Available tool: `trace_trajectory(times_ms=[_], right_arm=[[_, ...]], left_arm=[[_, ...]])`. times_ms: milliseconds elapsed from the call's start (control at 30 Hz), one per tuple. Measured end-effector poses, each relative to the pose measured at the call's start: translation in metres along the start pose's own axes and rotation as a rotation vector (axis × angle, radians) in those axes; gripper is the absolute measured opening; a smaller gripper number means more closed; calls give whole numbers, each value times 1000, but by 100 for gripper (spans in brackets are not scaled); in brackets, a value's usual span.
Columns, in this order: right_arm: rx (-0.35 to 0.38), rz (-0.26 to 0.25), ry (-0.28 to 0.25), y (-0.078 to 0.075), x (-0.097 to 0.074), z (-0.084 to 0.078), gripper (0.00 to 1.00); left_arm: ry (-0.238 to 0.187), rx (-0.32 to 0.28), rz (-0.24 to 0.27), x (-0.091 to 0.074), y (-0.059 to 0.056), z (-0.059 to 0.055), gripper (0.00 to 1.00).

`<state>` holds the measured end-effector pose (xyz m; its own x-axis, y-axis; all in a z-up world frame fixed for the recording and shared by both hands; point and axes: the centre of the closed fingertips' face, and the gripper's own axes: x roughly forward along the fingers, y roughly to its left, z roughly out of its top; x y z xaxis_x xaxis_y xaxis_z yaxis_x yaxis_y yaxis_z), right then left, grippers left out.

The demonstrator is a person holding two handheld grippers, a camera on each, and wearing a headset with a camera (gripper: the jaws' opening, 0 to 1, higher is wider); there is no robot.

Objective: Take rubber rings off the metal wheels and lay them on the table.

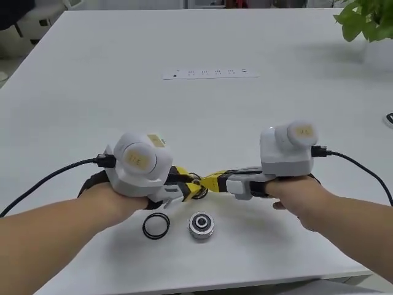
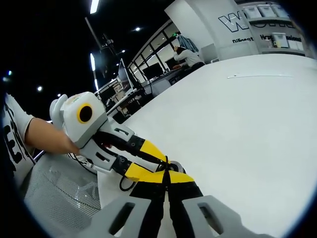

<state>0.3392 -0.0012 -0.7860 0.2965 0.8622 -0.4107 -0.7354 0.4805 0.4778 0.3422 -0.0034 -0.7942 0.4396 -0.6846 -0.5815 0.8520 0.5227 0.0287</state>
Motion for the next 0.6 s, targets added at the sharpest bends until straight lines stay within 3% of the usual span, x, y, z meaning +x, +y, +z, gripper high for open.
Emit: trace_trajectory(times_ms=[233, 600], right_arm=[[5, 1, -6, -1, -1, 3, 0], [20, -3, -34, 0, -6, 10, 0]], left_arm=[[-2, -6, -34, -2, -3, 1, 18], [-54, 14, -72, -15, -13, 15, 29]])
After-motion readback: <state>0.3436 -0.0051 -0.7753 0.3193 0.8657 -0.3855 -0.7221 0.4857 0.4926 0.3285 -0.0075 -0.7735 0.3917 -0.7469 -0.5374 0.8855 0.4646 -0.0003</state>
